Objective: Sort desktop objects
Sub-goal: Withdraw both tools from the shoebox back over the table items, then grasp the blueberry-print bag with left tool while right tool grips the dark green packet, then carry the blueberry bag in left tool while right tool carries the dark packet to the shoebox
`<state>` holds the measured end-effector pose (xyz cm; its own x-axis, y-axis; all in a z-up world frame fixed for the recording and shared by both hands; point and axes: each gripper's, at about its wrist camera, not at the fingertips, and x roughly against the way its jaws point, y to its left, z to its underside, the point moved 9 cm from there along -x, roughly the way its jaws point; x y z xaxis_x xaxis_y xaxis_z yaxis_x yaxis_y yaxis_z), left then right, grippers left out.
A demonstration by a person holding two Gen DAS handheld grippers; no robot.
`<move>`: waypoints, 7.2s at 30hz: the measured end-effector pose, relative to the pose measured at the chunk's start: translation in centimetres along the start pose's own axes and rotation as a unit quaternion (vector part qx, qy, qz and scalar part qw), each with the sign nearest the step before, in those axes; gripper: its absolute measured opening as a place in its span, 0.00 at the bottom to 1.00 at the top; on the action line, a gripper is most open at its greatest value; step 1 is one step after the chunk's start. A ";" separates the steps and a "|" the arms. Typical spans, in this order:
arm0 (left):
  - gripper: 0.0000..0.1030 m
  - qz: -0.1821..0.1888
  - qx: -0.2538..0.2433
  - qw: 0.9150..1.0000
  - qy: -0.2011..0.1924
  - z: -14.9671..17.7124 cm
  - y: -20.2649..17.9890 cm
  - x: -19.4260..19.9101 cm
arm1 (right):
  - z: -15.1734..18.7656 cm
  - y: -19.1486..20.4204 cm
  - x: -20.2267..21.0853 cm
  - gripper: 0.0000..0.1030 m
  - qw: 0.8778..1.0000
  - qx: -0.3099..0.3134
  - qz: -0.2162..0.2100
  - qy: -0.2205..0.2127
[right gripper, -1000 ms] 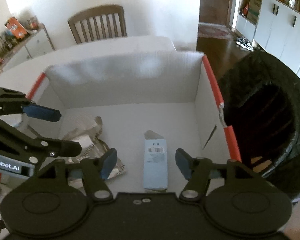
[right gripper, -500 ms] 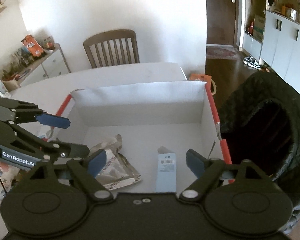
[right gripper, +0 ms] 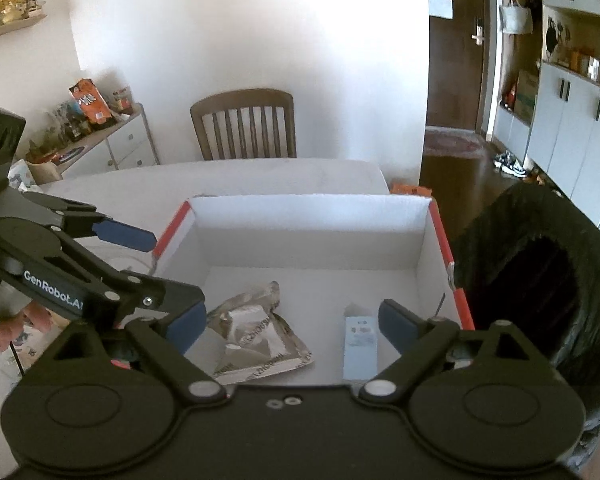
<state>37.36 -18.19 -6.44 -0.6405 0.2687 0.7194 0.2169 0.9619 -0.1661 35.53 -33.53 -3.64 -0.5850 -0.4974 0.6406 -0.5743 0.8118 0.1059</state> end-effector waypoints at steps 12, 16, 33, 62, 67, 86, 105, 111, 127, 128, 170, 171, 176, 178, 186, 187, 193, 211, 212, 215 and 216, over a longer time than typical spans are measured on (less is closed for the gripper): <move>1.00 -0.030 0.016 0.999 -0.034 2.6 3.4 5.1 | 0.6 4.3 1.8 0.91 0.999 -0.034 0.010 -0.021; 1.00 -0.029 0.022 0.999 -0.036 3.8 4.6 6.6 | 1.6 6.0 1.9 0.91 0.999 -0.043 0.017 -0.020; 1.00 -0.037 0.028 0.997 -0.055 9.2 10.2 13.4 | 3.5 14.7 1.3 0.91 0.998 -0.049 0.027 -0.010; 1.00 -0.065 0.027 0.997 -0.026 19.2 16.2 14.8 | 6.8 21.7 -3.5 0.87 0.998 -0.034 0.040 0.036; 0.99 -0.071 0.017 0.997 -0.021 20.1 16.4 13.8 | 7.1 22.6 -5.1 0.87 0.998 -0.029 0.038 0.045; 0.99 -0.075 0.023 0.997 -0.016 21.8 16.9 10.8 | 8.5 24.0 -10.9 0.84 0.994 -0.045 0.053 0.083; 0.78 -0.077 0.009 0.997 -0.015 21.7 16.2 10.5 | 9.5 24.1 -12.3 0.61 0.991 -0.063 0.045 0.110; 0.70 -0.078 0.002 0.997 -0.015 21.6 16.0 10.5 | 9.3 24.1 -12.2 0.54 0.991 -0.067 0.044 0.106; 0.48 -0.066 0.014 0.998 -0.016 21.1 15.3 11.3 | 8.5 23.4 -9.5 0.51 0.993 -0.067 0.043 0.083; 0.48 -0.067 0.015 0.998 -0.017 21.1 15.3 11.4 | 8.5 23.4 -9.3 0.51 0.994 -0.067 0.043 0.081; 0.47 -0.051 0.001 0.993 -0.108 13.3 8.9 19.1 | 4.4 20.1 1.7 0.51 0.995 -0.088 0.038 0.004; 0.47 -0.050 0.001 0.993 -0.108 13.1 8.8 19.0 | 4.4 19.7 2.0 0.51 0.995 -0.087 0.038 0.002; 0.47 -0.047 0.000 0.992 -0.113 11.7 7.7 18.4 | 4.1 18.2 2.7 0.51 0.996 -0.083 0.043 -0.005; 0.47 -0.045 -0.001 0.992 -0.114 11.2 7.1 18.0 | 4.1 17.4 2.8 0.51 0.995 -0.085 0.045 -0.005; 0.47 -0.037 -0.010 0.993 -0.115 8.7 4.1 15.4 | 3.8 13.7 3.2 0.51 0.995 -0.086 0.051 -0.005; 0.47 -0.036 -0.011 0.993 -0.116 8.4 3.8 15.0 | 3.8 13.2 3.2 0.51 0.995 -0.086 0.051 -0.005; 0.47 -0.031 -0.015 0.993 -0.115 6.2 1.6 12.6 | 3.5 10.1 3.2 0.51 0.995 -0.083 0.054 -0.004; 0.47 -0.027 -0.042 0.993 -0.111 -0.3 -1.6 7.3 | 2.3 3.4 1.8 0.51 0.996 -0.071 0.061 0.004; 0.47 -0.027 -0.045 0.993 -0.110 -0.6 -1.8 6.9 | 2.3 3.2 1.7 0.51 0.996 -0.069 0.061 0.006; 0.47 -0.025 -0.054 0.993 -0.103 -1.6 -2.2 5.7 | 2.1 2.5 1.1 0.51 0.996 -0.065 0.061 0.010; 0.47 -0.024 -0.057 0.993 -0.100 -1.9 -2.3 5.3 | 2.1 2.2 0.9 0.51 0.996 -0.065 0.061 0.012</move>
<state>34.87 -19.08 -0.93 -0.7830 0.2378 0.5748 0.2569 0.9652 -0.0494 32.54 -32.77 -4.42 -0.6313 -0.3865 0.6724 -0.4200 0.8992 0.1227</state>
